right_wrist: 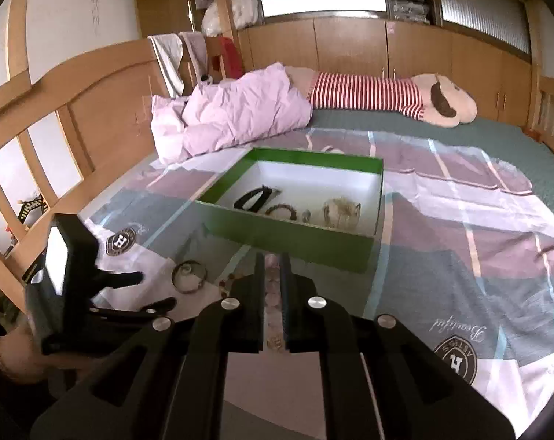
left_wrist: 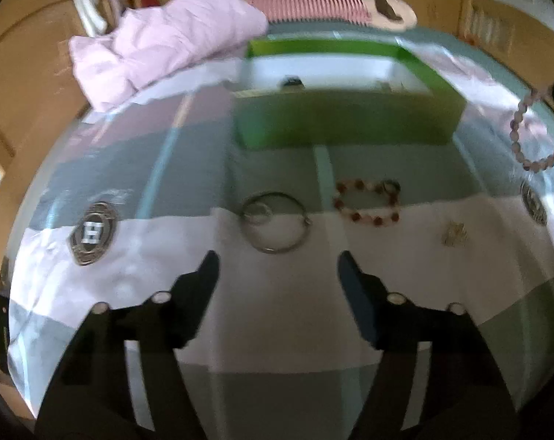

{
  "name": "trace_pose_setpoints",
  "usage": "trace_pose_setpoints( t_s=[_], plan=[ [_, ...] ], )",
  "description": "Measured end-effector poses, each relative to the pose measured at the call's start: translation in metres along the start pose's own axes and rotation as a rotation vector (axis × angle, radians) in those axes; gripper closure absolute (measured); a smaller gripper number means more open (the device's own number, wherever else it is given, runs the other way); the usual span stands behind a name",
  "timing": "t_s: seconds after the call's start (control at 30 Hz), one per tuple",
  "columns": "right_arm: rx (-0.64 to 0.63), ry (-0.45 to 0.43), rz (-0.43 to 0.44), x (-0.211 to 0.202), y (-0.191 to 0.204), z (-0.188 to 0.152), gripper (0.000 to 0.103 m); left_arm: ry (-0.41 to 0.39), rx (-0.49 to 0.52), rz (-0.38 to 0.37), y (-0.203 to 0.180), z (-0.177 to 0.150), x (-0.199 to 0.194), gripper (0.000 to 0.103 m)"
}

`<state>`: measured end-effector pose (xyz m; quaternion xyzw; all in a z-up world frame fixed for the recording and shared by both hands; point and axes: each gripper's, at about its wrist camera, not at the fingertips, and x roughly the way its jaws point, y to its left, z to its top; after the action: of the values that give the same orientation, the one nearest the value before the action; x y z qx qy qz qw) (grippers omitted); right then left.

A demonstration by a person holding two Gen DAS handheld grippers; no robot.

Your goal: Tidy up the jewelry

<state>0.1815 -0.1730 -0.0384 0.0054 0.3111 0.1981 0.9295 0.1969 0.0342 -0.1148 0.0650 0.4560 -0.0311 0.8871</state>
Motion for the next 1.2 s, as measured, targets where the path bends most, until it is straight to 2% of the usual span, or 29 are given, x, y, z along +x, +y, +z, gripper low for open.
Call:
trace_pose_setpoints(
  t_s=[0.17,0.23,0.3,0.33,0.37,0.43,0.5,0.57,0.7,0.8,1.03,1.2],
  plan=[
    [0.009,0.019,0.017,0.005,0.000,-0.002,0.095,0.015,0.105,0.021,-0.022,0.010,0.032,0.048],
    [0.010,0.019,0.015,0.005,-0.002,-0.002,0.095,0.063,0.101,0.018,-0.019,0.010,0.048,0.054],
    [0.015,0.018,0.013,0.004,-0.004,-0.003,0.095,0.067,0.079,0.007,-0.015,0.011,0.053,0.057],
    [0.018,0.019,0.012,0.004,-0.005,-0.002,0.095,0.077,0.065,-0.014,-0.013,0.012,0.054,0.065],
    [0.020,0.019,0.012,0.005,-0.005,-0.002,0.095,0.087,0.033,-0.046,-0.009,0.014,0.054,0.068],
    [0.019,0.018,0.013,0.005,-0.004,-0.001,0.095,0.091,0.016,-0.053,-0.005,0.017,0.054,0.095],
    [0.015,0.014,0.017,0.005,-0.003,0.000,0.095,0.083,0.012,-0.038,0.000,0.019,0.052,0.101],
    [0.007,0.010,0.017,0.005,-0.001,0.000,0.095,0.078,-0.009,-0.067,0.005,0.021,0.045,0.101],
    [0.001,0.001,0.014,0.003,0.000,0.001,0.095,-0.016,-0.009,-0.073,0.010,0.029,0.008,0.101],
    [-0.004,-0.006,0.011,0.001,0.003,0.003,0.095,-0.120,-0.042,-0.092,0.021,0.036,-0.040,0.101],
    [-0.026,-0.054,0.035,-0.015,0.018,0.007,0.095,-0.364,-0.091,-0.205,0.050,0.037,-0.158,0.101],
    [-0.028,-0.102,0.042,-0.037,0.036,0.003,0.095,-0.416,-0.103,-0.247,0.043,0.025,-0.189,0.100]
  ],
)
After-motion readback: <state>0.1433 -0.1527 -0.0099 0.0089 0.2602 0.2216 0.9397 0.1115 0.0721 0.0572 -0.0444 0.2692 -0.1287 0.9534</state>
